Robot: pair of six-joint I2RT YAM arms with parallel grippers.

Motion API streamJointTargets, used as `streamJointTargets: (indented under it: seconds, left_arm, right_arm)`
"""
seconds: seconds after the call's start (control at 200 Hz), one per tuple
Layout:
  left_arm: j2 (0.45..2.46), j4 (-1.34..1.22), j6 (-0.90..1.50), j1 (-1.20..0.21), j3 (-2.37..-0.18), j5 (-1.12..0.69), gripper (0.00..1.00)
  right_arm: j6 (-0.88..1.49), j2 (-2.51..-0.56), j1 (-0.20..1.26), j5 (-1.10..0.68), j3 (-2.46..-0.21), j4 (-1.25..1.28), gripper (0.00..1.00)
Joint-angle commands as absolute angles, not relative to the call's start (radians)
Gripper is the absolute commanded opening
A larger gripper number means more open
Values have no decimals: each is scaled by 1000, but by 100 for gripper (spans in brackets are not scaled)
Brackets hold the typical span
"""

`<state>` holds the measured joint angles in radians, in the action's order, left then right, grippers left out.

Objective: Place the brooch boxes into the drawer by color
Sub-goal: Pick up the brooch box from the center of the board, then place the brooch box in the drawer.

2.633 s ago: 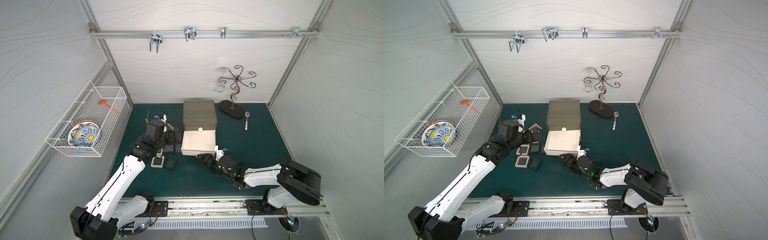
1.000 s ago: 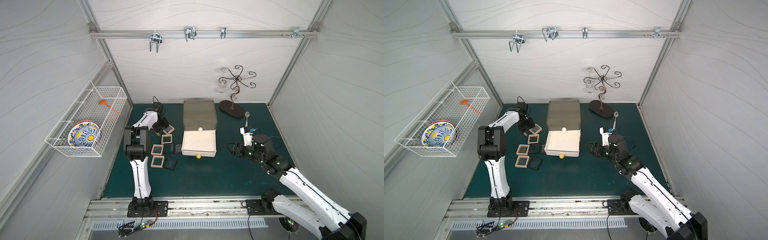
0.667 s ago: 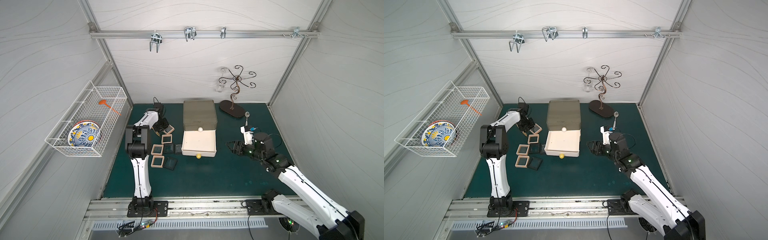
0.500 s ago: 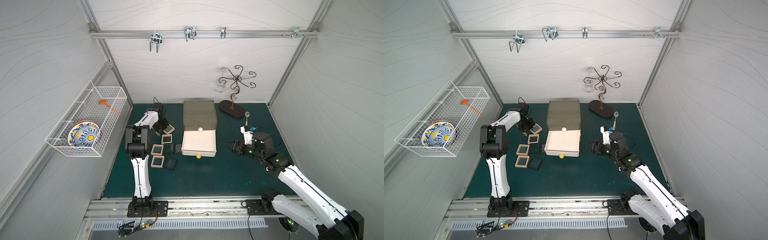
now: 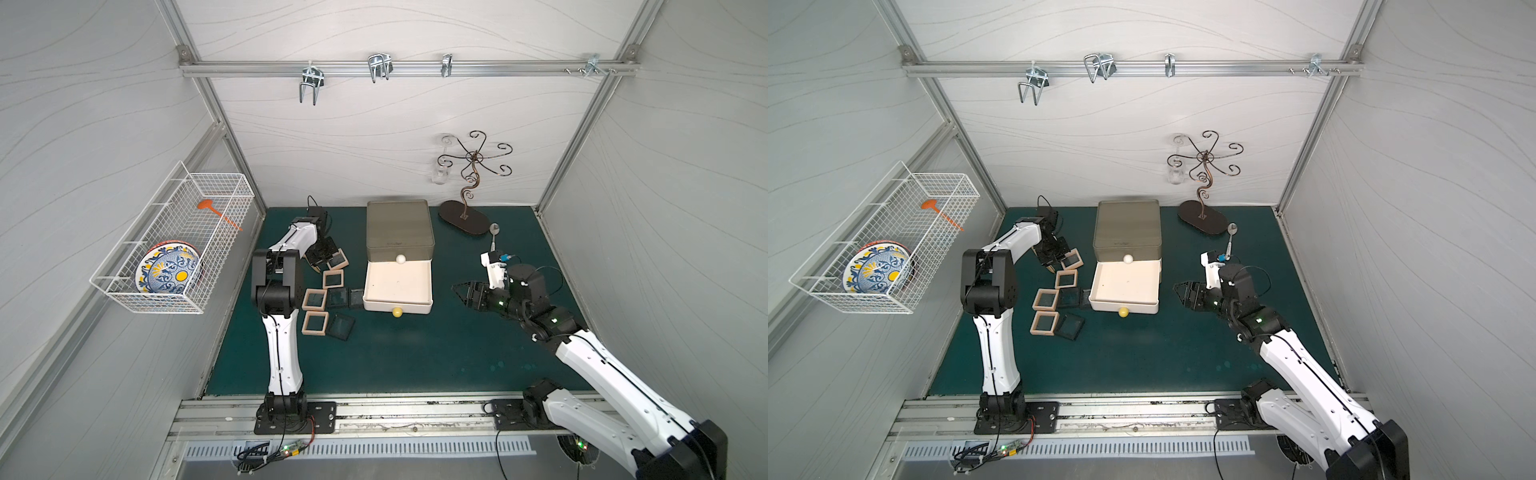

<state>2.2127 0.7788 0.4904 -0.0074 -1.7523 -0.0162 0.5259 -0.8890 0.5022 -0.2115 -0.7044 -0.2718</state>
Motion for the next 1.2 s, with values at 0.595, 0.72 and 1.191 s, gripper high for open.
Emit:
streamJointTargets:
  seconds: [0.595, 0.72, 1.191]
  left_arm:
    - [1392, 811, 281, -183, -1526, -271, 0]
    - [1342, 862, 236, -273, -1492, -280, 0]
    - [1389, 754, 329, -491, -1342, -146, 0]
  right_arm:
    - [559, -955, 496, -236, -707, -168, 68]
    - [563, -964, 496, -233, -706, -153, 67]
    - [571, -989, 497, -236, -698, -135, 67]
